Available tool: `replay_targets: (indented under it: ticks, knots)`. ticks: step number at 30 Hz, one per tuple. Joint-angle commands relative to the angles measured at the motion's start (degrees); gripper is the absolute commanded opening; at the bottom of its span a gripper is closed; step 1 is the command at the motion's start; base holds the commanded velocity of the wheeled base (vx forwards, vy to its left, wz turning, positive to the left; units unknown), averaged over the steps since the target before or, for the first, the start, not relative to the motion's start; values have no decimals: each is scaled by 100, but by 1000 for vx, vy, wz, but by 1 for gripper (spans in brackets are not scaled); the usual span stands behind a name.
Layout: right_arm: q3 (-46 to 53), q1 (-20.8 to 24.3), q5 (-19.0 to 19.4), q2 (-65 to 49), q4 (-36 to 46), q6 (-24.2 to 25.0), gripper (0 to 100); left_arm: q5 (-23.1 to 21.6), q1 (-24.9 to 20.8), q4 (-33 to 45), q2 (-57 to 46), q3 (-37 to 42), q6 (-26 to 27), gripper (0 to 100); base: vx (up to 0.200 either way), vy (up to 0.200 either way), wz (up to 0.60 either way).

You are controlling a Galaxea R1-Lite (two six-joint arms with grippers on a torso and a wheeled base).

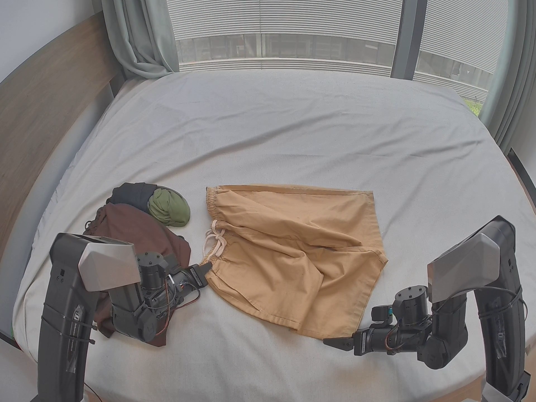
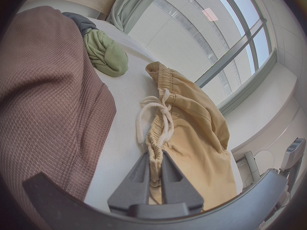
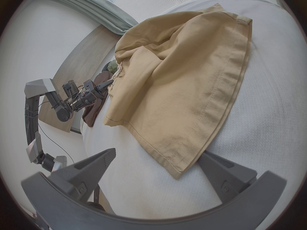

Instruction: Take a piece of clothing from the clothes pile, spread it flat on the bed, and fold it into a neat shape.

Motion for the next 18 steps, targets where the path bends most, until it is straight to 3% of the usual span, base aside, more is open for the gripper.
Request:
replay_targets:
  ticks: [1, 18]
  knots:
    - [1, 7, 2, 41, 12, 2, 0, -2, 1, -6, 9, 0, -3, 0, 0, 0, 0]
    - [1, -2, -69, 41, 3, 2, 0, -2, 1, -14, 18, 8, -3, 0, 0, 0, 0]
